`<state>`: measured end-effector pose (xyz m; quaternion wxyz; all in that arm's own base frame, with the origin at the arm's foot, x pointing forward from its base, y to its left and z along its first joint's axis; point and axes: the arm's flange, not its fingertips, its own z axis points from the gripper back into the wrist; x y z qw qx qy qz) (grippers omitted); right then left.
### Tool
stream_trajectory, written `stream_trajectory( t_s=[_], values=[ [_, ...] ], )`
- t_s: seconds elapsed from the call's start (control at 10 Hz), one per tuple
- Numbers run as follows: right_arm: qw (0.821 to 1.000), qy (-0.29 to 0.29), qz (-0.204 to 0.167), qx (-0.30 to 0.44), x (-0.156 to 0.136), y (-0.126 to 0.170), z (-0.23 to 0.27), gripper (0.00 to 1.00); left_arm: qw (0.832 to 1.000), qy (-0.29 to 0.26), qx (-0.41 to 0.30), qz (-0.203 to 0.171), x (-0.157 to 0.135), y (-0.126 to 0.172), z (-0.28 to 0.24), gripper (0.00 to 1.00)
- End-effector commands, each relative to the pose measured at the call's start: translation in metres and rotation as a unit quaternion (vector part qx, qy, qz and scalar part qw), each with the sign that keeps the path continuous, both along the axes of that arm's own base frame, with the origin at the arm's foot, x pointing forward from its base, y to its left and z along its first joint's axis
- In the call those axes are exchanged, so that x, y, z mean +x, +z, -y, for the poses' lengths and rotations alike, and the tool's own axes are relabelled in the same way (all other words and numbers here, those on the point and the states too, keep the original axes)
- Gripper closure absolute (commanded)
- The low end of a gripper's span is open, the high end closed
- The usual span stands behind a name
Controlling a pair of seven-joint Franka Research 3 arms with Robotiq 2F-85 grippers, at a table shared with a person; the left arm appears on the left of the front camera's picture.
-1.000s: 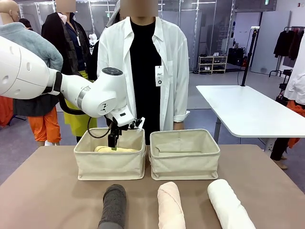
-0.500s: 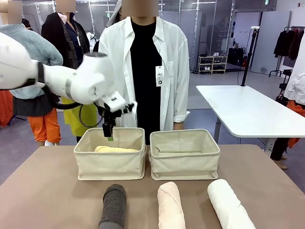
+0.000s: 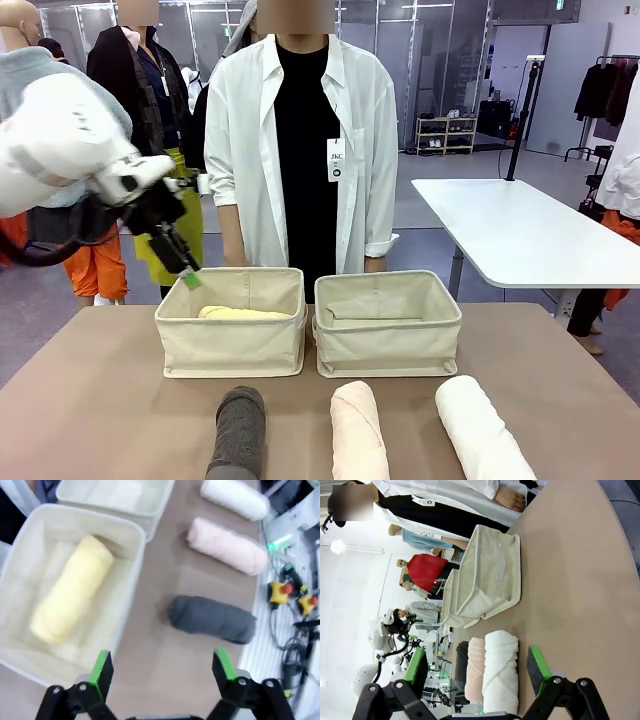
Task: Divide the towels into two baskets.
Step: Pick up one hotel-folded towel from the bottom of the table and place it in the Fabric basket indicated by the person.
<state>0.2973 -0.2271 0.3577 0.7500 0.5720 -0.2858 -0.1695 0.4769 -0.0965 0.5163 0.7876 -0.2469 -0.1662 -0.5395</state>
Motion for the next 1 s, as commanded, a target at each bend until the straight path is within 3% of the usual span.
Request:
stream_trajectory(
  t_s=[0.0, 0.2, 0.5, 0.7, 0.9],
  values=[
    [1.000, 0.000, 0.005, 0.002, -0.001, 0.002, 0.000, 0.00, 0.992, 0.046, -0.089, -0.076, -0.034, -0.012, -0.070, 0.00],
    [1.000, 0.000, 0.005, 0.002, -0.001, 0.002, 0.000, 0.00, 0.972, 0.088, -0.170, -0.136, -0.063, -0.033, -0.135, 0.00],
    [1.000, 0.000, 0.005, 0.002, -0.001, 0.002, 0.000, 0.00, 0.919, 0.202, -0.282, -0.187, -0.129, -0.091, -0.232, 0.00],
    [1.000, 0.000, 0.005, 0.002, -0.001, 0.002, 0.000, 0.00, 0.884, 0.280, -0.310, -0.212, -0.181, -0.123, -0.286, 0.00],
    [1.000, 0.000, 0.005, 0.002, -0.001, 0.002, 0.000, 0.00, 0.865, 0.313, -0.309, -0.242, -0.201, -0.142, -0.313, 0.00]
  ],
)
